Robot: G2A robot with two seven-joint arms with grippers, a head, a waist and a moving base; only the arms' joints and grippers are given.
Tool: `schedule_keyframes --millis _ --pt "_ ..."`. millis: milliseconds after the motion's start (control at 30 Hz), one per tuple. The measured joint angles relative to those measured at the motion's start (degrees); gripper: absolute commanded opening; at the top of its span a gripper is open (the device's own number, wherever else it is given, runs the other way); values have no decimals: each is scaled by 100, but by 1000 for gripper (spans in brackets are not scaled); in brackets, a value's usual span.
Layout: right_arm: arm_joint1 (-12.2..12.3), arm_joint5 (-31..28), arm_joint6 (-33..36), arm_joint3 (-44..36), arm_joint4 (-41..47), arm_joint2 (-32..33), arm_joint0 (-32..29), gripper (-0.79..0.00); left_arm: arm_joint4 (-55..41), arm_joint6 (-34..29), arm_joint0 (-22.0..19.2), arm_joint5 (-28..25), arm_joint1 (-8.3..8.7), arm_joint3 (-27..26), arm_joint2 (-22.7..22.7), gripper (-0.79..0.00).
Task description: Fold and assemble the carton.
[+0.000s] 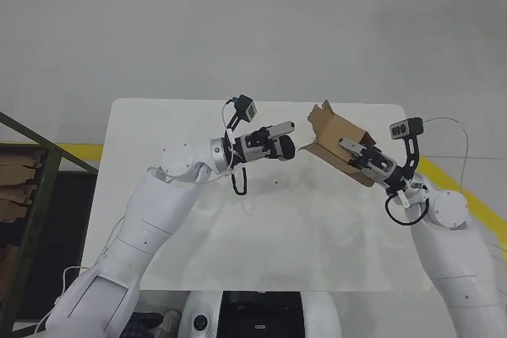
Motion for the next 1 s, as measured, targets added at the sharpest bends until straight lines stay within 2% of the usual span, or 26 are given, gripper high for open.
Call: schedule_keyframes --millis 267,567,1000 --pt "-29 61 -514 96 -137 7 9 -785 -8 -51 23 43 -1 -93 50 0" --pt "-75 65 -858 -23 -571 -203 -34 -785 -77 54 -164 -15 -56 -61 187 0" --pt "-60 -9 -206 -300 -693 -306 -108 -785 -56 183 -189 -71 -41 60 42 0"
